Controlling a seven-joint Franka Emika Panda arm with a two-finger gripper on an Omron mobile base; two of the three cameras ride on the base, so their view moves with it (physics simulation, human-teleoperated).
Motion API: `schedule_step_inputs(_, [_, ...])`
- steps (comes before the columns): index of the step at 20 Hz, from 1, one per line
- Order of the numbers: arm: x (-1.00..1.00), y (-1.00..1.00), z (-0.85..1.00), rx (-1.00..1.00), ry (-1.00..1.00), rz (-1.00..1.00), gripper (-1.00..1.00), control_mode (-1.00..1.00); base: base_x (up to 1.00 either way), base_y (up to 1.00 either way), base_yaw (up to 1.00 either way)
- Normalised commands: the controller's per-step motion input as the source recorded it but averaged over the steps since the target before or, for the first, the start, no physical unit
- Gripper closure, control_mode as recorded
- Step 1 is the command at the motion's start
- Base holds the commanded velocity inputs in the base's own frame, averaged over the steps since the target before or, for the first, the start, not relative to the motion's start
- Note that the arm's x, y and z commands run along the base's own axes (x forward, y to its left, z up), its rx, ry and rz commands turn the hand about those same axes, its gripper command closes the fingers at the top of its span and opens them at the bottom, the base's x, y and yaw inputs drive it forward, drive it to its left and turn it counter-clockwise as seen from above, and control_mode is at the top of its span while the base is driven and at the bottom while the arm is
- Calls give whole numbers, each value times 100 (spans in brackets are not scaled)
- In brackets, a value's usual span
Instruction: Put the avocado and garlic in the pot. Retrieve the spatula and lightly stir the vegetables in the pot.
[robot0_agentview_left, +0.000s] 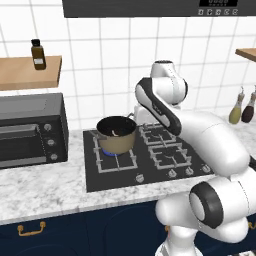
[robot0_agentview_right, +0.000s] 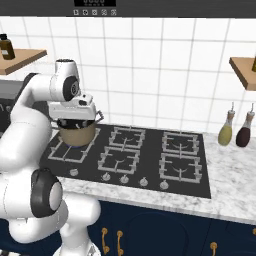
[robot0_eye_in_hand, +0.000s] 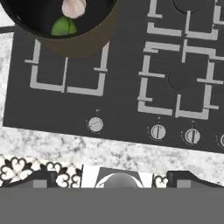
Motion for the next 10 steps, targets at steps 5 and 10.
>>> schedule_step_inputs(5, [-8, -16, -14, 0, 6, -2, -100, 100, -40, -30, -5])
schedule_step_inputs(10, [0, 0, 0, 0, 0, 0, -100, 100, -26, -93, -10])
